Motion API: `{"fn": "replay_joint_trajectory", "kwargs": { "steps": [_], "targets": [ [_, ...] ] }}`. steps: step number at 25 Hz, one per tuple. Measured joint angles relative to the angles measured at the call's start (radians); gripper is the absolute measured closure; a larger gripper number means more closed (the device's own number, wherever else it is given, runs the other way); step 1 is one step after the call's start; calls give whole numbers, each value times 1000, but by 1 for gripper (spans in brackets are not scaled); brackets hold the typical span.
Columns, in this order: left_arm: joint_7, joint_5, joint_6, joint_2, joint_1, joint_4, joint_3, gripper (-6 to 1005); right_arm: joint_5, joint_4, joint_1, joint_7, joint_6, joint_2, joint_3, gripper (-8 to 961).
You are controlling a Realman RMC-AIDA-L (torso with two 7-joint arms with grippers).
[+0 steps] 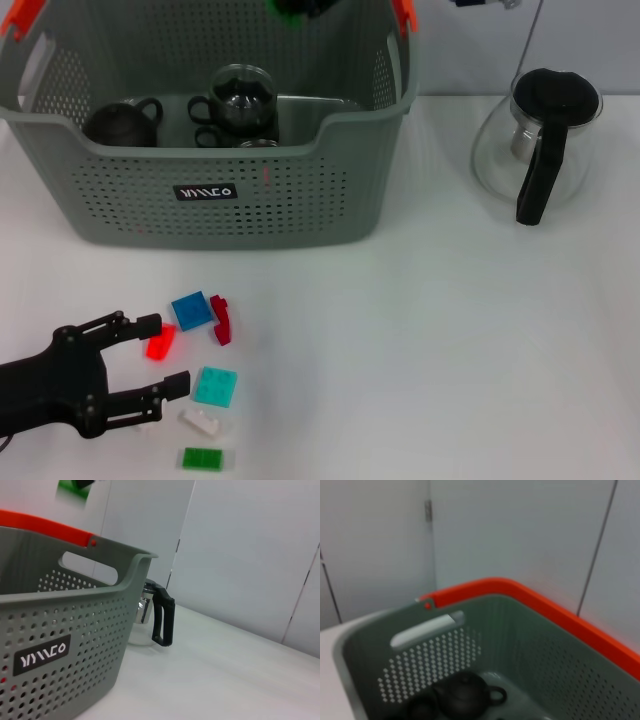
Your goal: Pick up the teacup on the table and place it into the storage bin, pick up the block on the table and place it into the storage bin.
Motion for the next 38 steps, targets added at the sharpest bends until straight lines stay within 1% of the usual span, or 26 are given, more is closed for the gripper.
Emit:
{"fn": "replay_joint_trajectory", "kwargs": {
  "steps": [4,9,12,15,19,21,23,24,27,30,33,35,38],
  "targets": [
    [0,3,0,0,-1,-1,0,156,-15,25,5,2,38,1,-34,785],
    [0,4,0,0,-1,-1,0,155,-2,-14,-5,1,28,1,-38,596],
    [0,4,0,0,-1,2,0,155,60,-94,-49,-26,-11,2,-40,460],
    [0,3,7,2,0,3,0,155,221,-218,-130,-103,-98,0,-27,312],
    [0,3,11,4,-1,5,0,155,499,-378,-284,-242,-238,-1,-6,200],
    [3,3,14,5,-2,6,2,155,598,-420,-360,-311,-301,0,-4,143],
    [5,3,19,6,-3,7,4,155,661,-440,-432,-376,-366,0,-2,87],
    [6,4,28,7,-4,12,8,155,680,-441,-457,-405,-399,0,-1,81],
    [22,12,76,7,-5,44,28,155,701,-402,-523,-492,-509,0,-4,64],
    [33,32,113,4,-8,94,55,155,698,-302,-558,-584,-613,1,-13,52],
    [33,65,111,1,-18,145,87,155,694,-187,-568,-650,-646,1,-11,51],
    [30,104,99,-1,-30,184,103,155,691,-104,-567,-682,-642,-1,-7,51],
    [28,172,88,-10,-50,258,114,155,690,-15,-560,-715,-627,-4,-7,50]
  ]
}}
